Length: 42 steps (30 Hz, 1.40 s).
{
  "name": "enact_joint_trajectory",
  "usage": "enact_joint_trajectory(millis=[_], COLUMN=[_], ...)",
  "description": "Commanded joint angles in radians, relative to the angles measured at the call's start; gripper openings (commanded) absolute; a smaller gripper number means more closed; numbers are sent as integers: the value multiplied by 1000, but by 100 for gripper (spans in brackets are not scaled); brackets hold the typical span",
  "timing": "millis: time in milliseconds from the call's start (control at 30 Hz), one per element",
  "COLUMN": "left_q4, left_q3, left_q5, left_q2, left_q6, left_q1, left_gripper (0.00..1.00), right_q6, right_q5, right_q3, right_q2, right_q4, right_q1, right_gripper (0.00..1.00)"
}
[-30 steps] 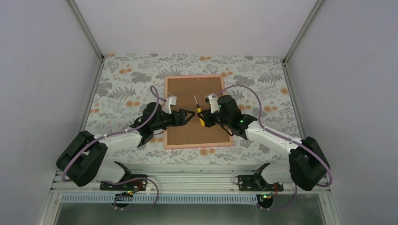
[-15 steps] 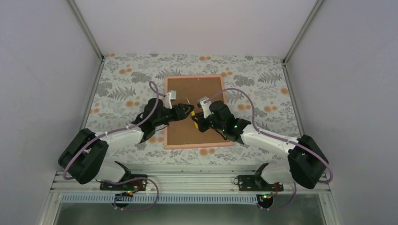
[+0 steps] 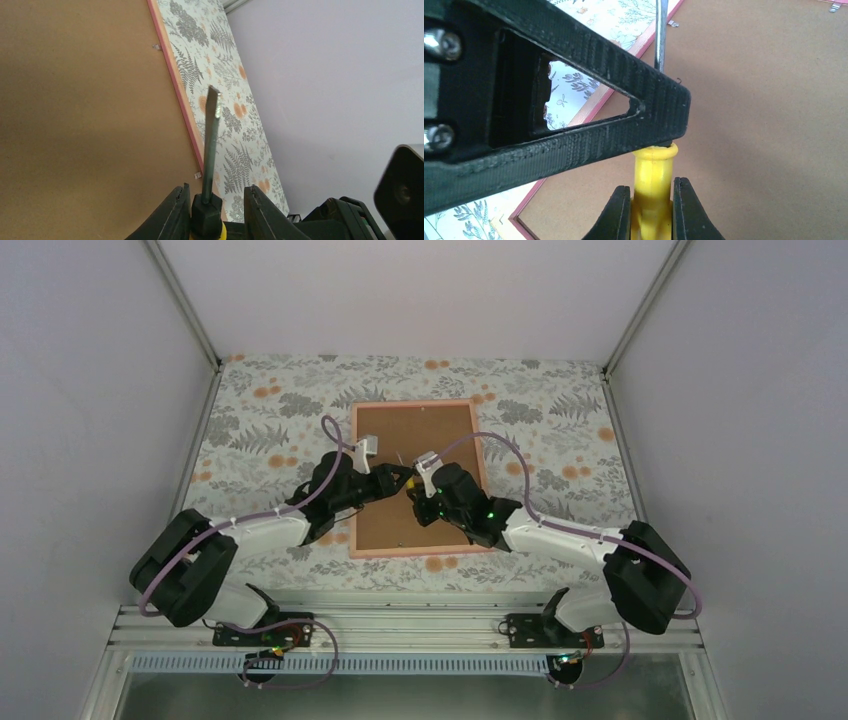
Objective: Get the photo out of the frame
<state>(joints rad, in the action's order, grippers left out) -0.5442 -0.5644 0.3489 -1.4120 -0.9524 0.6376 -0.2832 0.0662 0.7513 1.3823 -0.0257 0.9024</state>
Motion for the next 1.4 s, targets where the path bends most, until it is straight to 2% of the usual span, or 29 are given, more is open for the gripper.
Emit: enact_joint_trajectory(millis=[0,133,333,500,667,833,933,1200,1367], left_q4=[-19,-8,-25,-138,-386,-680,-784,-872,-934], left_q3=[9,11,19,87,221,319,350,369,374], left_q5=[-11,-27,-31,-28,15,71,73,64,58], left_q2=[-8,-10,6,79,139,143,151,174,157], left_q6=[-21,-29,-17,1,-49,-108,-119,-130,-151], left_q1=[9,8,8,-6,-55,-87,-89,-88,-86], left_gripper=[28,27,4,2,2,2,2,2,2], right_q6=[21,32,39,43,32,16,14,-1,-26], right_q5=[67,69,63,-47,-215,-339,-389,-459,-523], right_q3=[36,43,39,10,-32,-88,-100,-124,-128], right_q2=[6,10,2,-51,-122,-171,-175,-151,-115], right_q4=[-60,-62,-72,-85,-127,-186,-217,-341,-425], right_q1=[25,31,37,12,-21,-60,-62,-63,-62], right_gripper=[4,4,5,30,45,49,50,52,48])
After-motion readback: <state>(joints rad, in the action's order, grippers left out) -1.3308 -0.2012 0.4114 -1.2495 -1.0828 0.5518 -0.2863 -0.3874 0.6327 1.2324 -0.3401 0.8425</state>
